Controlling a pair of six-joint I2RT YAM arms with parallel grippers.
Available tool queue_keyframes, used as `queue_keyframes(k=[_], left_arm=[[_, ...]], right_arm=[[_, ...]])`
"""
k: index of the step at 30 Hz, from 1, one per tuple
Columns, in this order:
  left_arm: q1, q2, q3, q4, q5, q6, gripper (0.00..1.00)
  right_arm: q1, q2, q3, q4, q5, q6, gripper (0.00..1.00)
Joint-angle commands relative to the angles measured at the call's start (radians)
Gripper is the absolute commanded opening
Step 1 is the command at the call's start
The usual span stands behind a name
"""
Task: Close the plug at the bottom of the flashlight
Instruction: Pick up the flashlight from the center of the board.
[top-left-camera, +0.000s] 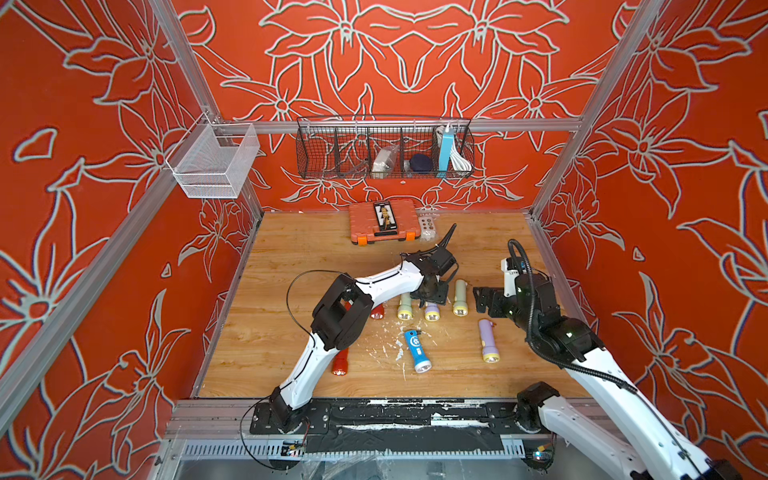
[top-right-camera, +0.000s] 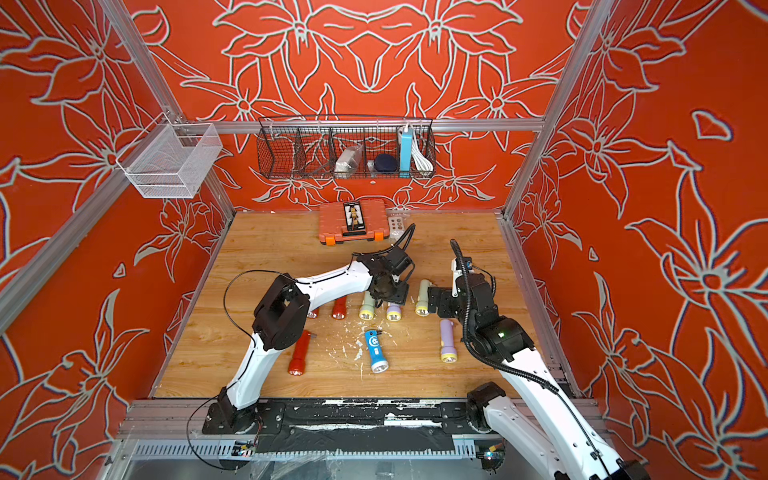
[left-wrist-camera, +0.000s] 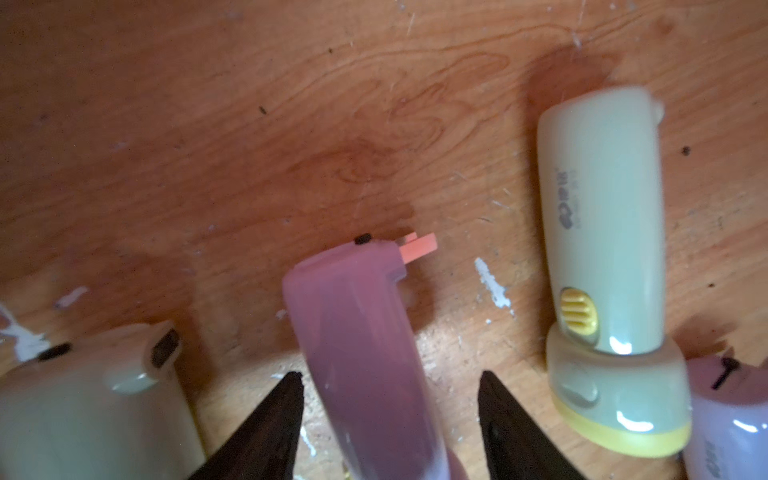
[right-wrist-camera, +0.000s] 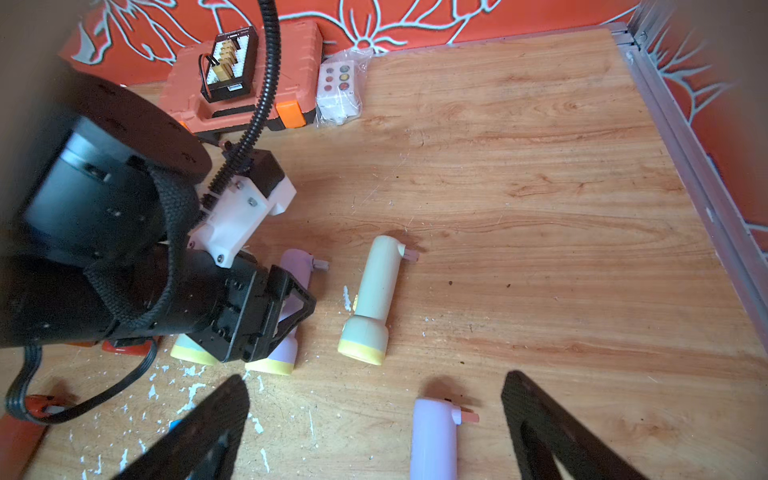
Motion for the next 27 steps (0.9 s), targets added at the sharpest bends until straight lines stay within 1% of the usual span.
queue_keyframes(k=[1, 6, 10, 13, 16, 19, 22, 23, 25, 27], left_arm=[[-0.01, 0.036, 0.027, -0.046, -0.021, 0.003, 0.64], [-0.023, 0.061, 0.05, -0.067, -0.045, 0.007, 0.58], [-0.032, 0.089, 0.084, -0.103, -0.076, 0.026, 0.57], [-0.032, 0.096, 0.083, -0.105, -0.077, 0.026, 0.56], [-0.032, 0.103, 0.08, -0.102, -0.071, 0.024, 0.51], [-0.033, 0.111, 0.087, -0.103, -0.059, 0.025, 0.38], [-0.032, 0.111, 0.087, -0.101, -0.06, 0.022, 0.3], [-0.032, 0.11, 0.087, -0.1, -0.059, 0.024, 0.26], [-0.032, 0.107, 0.092, -0.102, -0.056, 0.027, 0.2], [-0.033, 0.094, 0.098, -0.097, -0.043, 0.031, 0.12]], right_arm=[[-0.005, -0.01, -0.018, 0.008, 0.004, 0.001, 0.98], [-0.005, -0.006, -0.023, 0.017, 0.001, 0.0, 0.98], [-0.005, -0.006, -0.022, 0.017, 0.0, -0.003, 0.98], [-0.005, -0.011, -0.022, 0.017, 0.003, -0.004, 0.98], [-0.005, -0.012, -0.024, 0.019, 0.006, -0.003, 0.98], [-0.005, -0.013, -0.027, 0.02, 0.007, -0.004, 0.98], [-0.006, -0.011, -0.029, 0.022, 0.011, -0.004, 0.98], [-0.005, -0.011, -0.028, 0.022, 0.009, -0.004, 0.98], [-0.005, -0.012, -0.027, 0.024, 0.011, -0.007, 0.98], [-0.005, -0.012, -0.024, 0.025, 0.015, -0.012, 0.98]])
